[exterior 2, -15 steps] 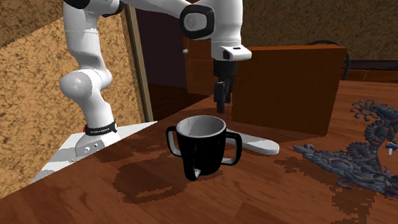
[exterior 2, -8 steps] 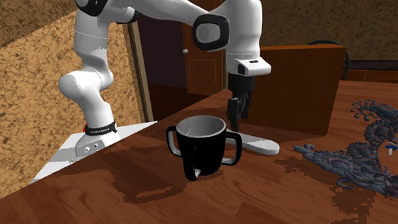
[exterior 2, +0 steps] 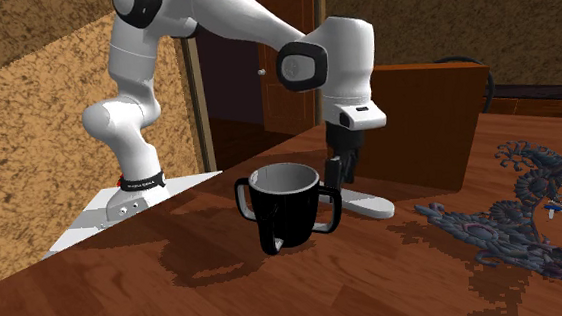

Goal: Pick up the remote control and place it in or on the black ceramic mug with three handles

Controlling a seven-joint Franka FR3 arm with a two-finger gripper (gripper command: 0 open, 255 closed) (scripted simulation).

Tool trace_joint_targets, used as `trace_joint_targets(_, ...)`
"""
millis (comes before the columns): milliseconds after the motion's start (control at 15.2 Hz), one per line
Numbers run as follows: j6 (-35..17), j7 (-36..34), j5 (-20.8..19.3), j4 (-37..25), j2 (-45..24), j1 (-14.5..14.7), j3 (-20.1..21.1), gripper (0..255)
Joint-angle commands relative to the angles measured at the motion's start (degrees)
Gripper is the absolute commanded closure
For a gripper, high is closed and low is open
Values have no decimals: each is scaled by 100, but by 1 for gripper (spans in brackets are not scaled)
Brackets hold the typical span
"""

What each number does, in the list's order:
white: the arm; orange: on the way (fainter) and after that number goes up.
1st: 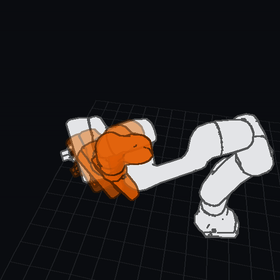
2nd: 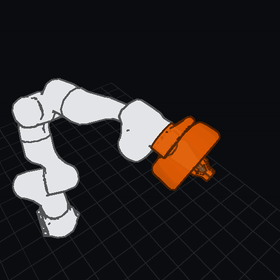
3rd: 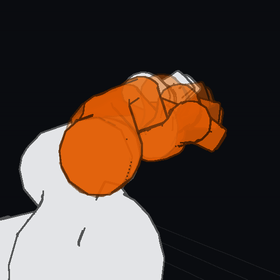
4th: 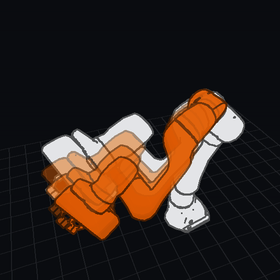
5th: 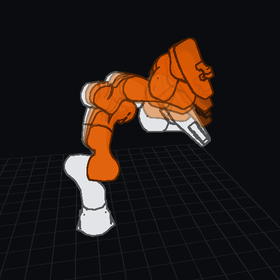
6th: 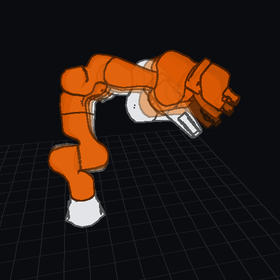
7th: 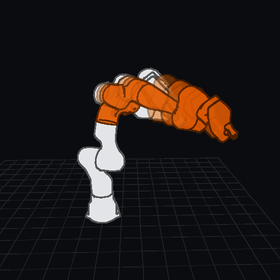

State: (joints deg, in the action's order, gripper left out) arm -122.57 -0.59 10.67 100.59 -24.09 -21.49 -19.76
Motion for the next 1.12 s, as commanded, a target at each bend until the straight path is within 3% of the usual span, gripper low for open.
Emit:
trace_joint_targets(0, -96, 27, 21, 61, -37, -11, 7, 0)
trace_joint_targets(462, -95, 27, 22, 59, -38, -12, 7, 0)
trace_joint_targets(528, -95, 27, 22, 59, -38, -12, 7, 255)
trace_joint_targets(1056, -94, 28, 22, 56, -39, -13, 7, 255)
